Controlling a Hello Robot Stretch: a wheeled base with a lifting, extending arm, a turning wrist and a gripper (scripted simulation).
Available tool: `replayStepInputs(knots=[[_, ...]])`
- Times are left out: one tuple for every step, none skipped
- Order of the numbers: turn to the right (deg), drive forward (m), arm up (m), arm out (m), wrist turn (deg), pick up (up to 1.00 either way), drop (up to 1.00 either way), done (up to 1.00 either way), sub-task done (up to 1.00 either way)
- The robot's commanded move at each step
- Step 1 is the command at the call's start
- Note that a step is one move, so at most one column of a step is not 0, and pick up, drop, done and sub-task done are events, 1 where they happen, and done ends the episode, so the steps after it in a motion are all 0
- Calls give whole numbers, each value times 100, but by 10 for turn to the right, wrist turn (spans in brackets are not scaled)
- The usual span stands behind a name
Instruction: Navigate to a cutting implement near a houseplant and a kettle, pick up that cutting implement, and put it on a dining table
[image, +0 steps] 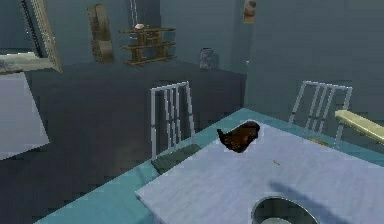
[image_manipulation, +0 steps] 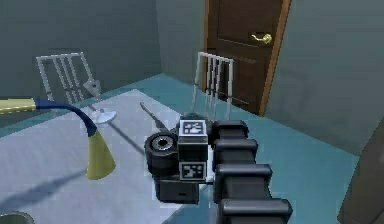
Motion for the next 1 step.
replayStepInputs(knots=[[0,0,0,28,0,0,0,0,0]])
